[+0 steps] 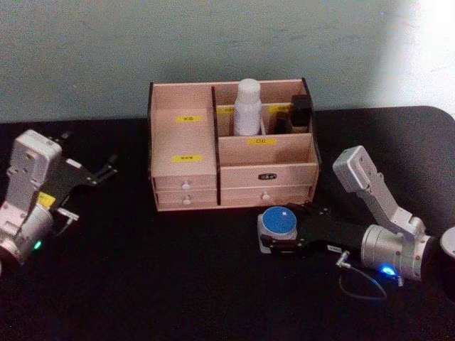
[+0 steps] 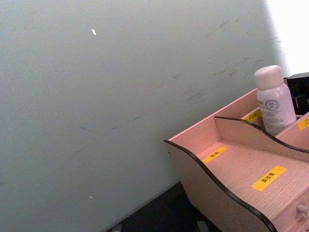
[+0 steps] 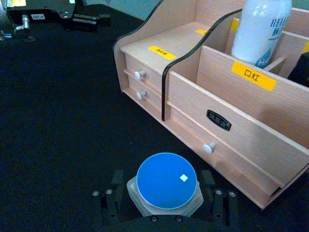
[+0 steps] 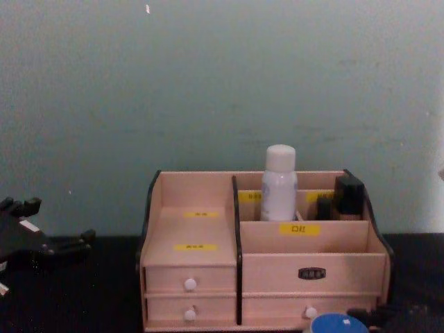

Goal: Pick up the facial cleanser and watermelon frost from the table and place them into the tiered storage box.

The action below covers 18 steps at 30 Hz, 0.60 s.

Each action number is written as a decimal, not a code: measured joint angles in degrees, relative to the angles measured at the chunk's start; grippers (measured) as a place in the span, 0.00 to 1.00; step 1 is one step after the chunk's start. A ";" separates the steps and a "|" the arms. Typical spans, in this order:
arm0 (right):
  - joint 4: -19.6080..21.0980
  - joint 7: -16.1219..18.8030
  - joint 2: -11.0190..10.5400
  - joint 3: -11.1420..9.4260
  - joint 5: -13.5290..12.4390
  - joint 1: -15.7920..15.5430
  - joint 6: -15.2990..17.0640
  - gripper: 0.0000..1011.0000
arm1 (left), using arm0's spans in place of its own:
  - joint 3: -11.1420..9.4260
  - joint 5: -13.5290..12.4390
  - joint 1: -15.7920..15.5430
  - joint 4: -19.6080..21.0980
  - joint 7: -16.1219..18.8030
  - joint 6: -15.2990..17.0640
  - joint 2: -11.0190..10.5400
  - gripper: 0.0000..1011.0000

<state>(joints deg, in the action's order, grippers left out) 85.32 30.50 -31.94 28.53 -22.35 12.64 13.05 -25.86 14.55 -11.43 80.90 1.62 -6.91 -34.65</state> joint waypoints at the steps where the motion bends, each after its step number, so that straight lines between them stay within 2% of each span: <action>1: 0.01 -0.01 0.00 0.00 -0.02 -0.02 0.01 0.99 | 0.00 0.00 0.00 0.00 0.00 0.00 0.00 0.99; 13: 0.08 -0.06 -0.02 -0.02 -0.08 -0.06 0.02 0.99 | 0.00 0.00 0.00 0.00 0.00 0.00 0.00 0.99; 15: 0.09 -0.06 -0.02 -0.02 -0.09 -0.06 0.02 0.97 | 0.00 0.00 0.00 0.00 0.00 0.00 0.00 0.99; 18: 0.10 -0.06 -0.02 -0.04 -0.08 -0.06 0.01 0.88 | 0.00 0.00 0.00 0.00 0.00 0.00 0.00 0.99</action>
<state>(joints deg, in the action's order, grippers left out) 85.41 30.44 -31.96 28.49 -22.43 12.59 13.06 -25.86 14.55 -11.43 80.90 1.62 -6.91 -34.64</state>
